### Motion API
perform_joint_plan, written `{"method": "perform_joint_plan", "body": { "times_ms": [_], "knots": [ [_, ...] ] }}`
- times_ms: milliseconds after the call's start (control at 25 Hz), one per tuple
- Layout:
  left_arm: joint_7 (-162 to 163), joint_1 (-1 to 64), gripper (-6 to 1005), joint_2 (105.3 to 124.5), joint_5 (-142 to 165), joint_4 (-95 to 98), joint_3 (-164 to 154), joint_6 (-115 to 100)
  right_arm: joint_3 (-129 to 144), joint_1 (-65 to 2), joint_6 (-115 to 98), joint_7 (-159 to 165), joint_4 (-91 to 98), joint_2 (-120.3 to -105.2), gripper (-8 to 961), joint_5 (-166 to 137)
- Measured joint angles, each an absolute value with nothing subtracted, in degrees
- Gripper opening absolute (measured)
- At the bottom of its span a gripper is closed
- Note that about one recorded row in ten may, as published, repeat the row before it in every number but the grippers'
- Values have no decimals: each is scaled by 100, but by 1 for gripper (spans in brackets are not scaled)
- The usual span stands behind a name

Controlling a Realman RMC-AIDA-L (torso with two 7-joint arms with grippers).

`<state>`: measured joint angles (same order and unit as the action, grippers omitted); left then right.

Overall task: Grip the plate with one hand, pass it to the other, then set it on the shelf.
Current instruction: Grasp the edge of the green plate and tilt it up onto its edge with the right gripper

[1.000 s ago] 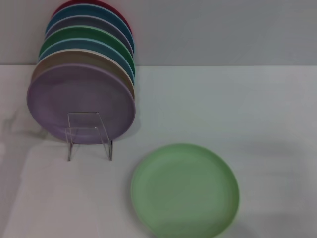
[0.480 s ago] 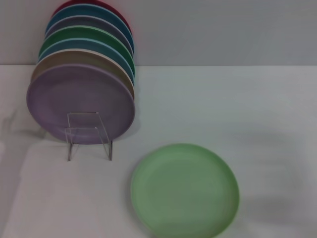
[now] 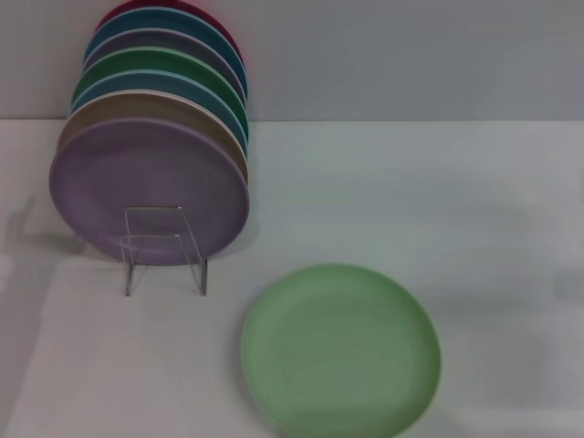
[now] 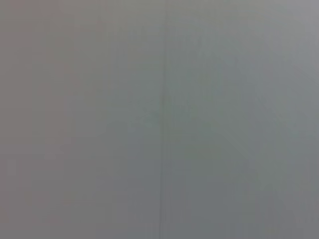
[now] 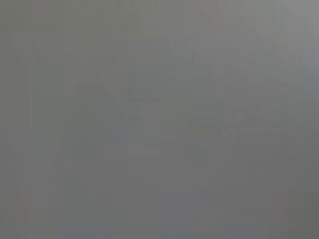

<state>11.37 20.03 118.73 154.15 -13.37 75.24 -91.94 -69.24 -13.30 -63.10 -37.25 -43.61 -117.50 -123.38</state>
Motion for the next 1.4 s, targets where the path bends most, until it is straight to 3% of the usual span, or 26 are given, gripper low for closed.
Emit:
{"method": "perform_joint_plan", "body": {
  "times_ms": [200, 440, 560, 1080, 1400],
  "knots": [
    [1135, 2028, 834, 11874, 15414, -1336, 7524, -9193, -7755, -1038, -3633, -3855, -5780, -11649, 622, -12347],
    [1134, 2039, 834, 11874, 15415, -1335, 7524, -9193, -9328, -1153, -109, -4576, -6749, -11873, 621, -12371],
    [1154, 2039, 833, 11874, 15416, -1335, 7524, -9199, -9872, -1244, 1244, -4561, -7123, -11883, 621, -12466],
    [1160, 2043, 834, 11874, 15416, -1407, 7524, -9248, -11177, -2161, 6328, -2754, -8519, -11843, 620, -14361],
    [1137, 2064, 833, 11874, 15416, -1424, 7523, -9273, -11587, -2686, 8168, -2211, -8507, -11828, 607, -14351]
  ]
}}
